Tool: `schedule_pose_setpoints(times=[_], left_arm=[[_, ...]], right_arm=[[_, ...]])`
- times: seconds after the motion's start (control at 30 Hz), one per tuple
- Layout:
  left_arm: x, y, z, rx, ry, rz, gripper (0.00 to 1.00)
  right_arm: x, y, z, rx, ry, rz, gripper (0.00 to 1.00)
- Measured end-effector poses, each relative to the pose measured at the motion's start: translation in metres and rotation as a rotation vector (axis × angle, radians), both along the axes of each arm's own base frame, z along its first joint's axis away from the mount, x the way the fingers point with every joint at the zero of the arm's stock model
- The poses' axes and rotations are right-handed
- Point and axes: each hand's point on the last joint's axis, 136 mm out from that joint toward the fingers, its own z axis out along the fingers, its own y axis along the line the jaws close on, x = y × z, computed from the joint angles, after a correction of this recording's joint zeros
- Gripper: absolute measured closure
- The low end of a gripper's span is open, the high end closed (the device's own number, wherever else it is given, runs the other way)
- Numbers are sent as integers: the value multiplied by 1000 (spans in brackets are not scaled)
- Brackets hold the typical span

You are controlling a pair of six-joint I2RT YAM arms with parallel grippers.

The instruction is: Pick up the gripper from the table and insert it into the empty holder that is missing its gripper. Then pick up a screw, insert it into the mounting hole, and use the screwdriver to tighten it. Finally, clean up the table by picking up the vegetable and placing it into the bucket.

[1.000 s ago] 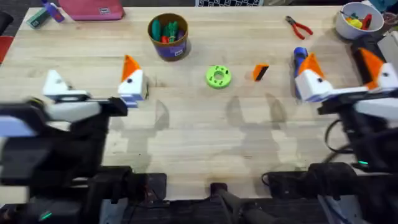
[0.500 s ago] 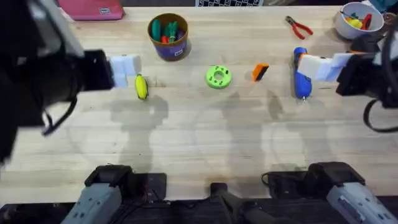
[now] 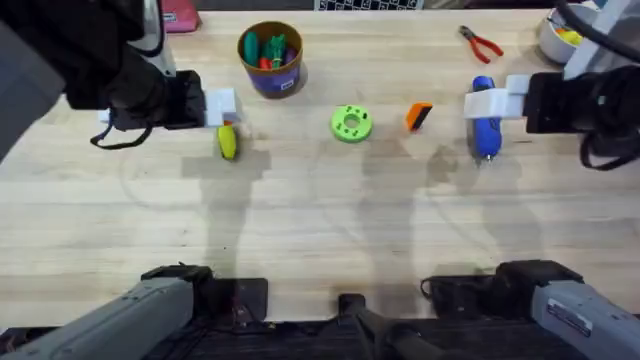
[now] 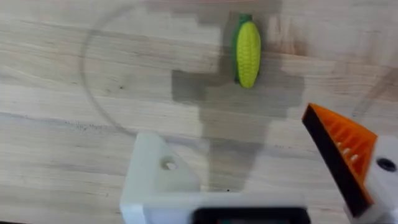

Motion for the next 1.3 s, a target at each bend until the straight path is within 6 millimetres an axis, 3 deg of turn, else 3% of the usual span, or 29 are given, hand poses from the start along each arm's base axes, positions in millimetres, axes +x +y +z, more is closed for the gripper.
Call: schedule_pose_setpoints(times=[0.23,0.33,0.57,0.77,1.0,1.2,1.3], left_arm=[[0,-4,-18,-25,81,-4,15],[-6,-9,-40,-51,226,-8,15],[28,-11,-66,-67,328,-5,15],[29,-4,-90,-77,405,35,15],[38,14,-109,-99,415,88,15],[55,4,-125,-133,386,46,6],[56,-1,-128,-135,387,27,82]], right_arm=[[2,0,-7,1,32,1,8],[2,0,-7,1,32,1,7],[2,0,-7,1,32,1,8],[2,0,-8,1,33,1,8],[2,0,-7,1,33,1,8],[1,0,-8,1,35,1,8],[1,0,-8,1,35,1,8]])
